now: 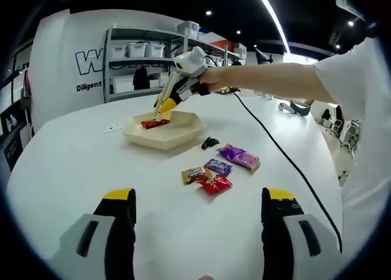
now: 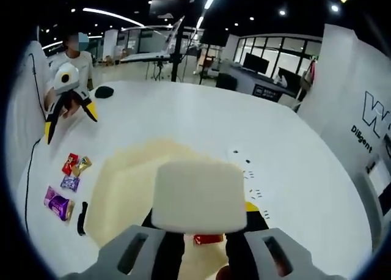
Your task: Place the target food into the container with the food tongs after gripping and lifting it, then release it inside without dropping or visibly crushing the food.
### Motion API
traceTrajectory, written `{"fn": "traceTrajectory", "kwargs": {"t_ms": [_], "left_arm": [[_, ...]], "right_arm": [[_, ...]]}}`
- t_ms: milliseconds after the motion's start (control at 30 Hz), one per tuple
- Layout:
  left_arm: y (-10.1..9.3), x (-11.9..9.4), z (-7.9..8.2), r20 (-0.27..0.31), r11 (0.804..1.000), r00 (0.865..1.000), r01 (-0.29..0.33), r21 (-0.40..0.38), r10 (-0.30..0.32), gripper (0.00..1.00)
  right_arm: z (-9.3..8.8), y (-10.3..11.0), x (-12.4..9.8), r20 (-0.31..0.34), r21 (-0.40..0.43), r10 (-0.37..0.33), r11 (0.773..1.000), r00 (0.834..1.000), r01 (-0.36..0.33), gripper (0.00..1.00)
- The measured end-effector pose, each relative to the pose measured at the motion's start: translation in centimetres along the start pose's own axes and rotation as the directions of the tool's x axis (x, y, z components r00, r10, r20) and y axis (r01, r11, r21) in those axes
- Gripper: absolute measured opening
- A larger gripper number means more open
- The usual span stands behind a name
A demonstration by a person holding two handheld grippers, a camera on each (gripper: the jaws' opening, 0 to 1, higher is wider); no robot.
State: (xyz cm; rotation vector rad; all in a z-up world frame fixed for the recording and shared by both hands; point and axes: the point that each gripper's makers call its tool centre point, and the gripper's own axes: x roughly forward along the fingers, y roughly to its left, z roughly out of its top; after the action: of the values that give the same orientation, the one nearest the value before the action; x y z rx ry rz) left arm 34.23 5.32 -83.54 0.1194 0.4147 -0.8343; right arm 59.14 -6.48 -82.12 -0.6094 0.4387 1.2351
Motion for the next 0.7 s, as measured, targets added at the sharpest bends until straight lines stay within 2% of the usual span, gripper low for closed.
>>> {"fn": "traceTrajectory", "kwargs": {"t_ms": [400, 700], "left_arm": [[-0.3, 0.0, 0.1, 0.007, 1.000, 1.000, 0.005, 0.004, -0.005, 0.82], [-0.5, -0.1, 0.2, 0.013, 1.000, 1.000, 0.009, 0.006, -0.009, 0.82]], "right_arm": [[1.0, 1.2, -1.5, 0.028, 0.011, -0.010, 1.000, 1.000, 0.010, 0.18], [2.4, 3.7, -3.1, 0.056, -0.027, 0.001, 1.000, 0.998, 0.001, 0.18]]}}
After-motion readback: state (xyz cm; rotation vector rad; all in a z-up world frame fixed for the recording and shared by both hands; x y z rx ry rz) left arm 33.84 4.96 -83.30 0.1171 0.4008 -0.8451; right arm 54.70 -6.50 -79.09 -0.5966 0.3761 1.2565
